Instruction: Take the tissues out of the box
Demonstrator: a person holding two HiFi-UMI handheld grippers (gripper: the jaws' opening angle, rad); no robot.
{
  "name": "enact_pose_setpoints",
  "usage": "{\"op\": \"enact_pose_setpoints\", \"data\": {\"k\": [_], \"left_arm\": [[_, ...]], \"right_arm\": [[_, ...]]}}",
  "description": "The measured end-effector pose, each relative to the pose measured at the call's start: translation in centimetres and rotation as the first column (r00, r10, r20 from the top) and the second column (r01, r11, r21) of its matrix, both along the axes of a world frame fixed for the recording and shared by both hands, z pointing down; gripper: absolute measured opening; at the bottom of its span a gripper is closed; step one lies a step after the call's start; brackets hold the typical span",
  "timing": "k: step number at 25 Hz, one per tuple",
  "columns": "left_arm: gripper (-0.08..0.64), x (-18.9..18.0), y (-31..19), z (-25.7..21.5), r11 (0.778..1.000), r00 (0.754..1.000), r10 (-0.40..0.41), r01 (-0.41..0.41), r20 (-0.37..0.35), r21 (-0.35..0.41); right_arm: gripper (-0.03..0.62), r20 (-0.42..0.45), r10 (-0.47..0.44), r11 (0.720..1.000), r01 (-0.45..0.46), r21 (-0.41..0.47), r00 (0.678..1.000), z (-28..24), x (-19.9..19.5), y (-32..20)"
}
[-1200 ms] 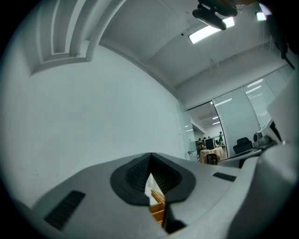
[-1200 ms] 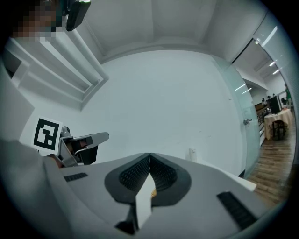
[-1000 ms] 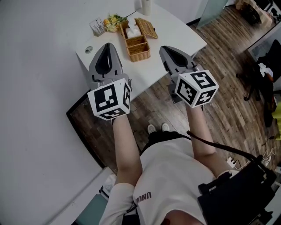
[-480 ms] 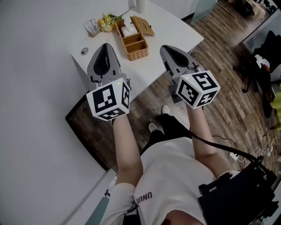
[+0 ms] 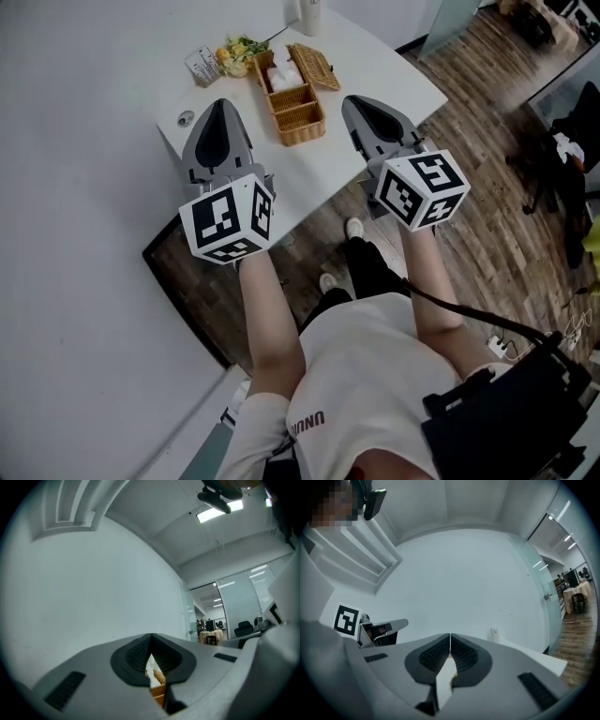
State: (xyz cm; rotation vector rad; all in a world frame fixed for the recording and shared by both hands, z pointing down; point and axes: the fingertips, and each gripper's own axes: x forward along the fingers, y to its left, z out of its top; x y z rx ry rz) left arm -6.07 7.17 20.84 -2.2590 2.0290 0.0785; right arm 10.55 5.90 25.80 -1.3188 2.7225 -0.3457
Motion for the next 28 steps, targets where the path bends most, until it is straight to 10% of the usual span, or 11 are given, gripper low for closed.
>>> {"op": "enact_pose_setpoints", "data": {"k": [28], "left_arm": [[0.012,-2.5,-12.0,1.2,0.964,0.965,-0.262,0.263,0.026,-0.027]], "right_arm": [[0.021,-0.070,-0.198,0.978,0.192,-0.085,0.978,2.8,-2.0,-17.1]]}}
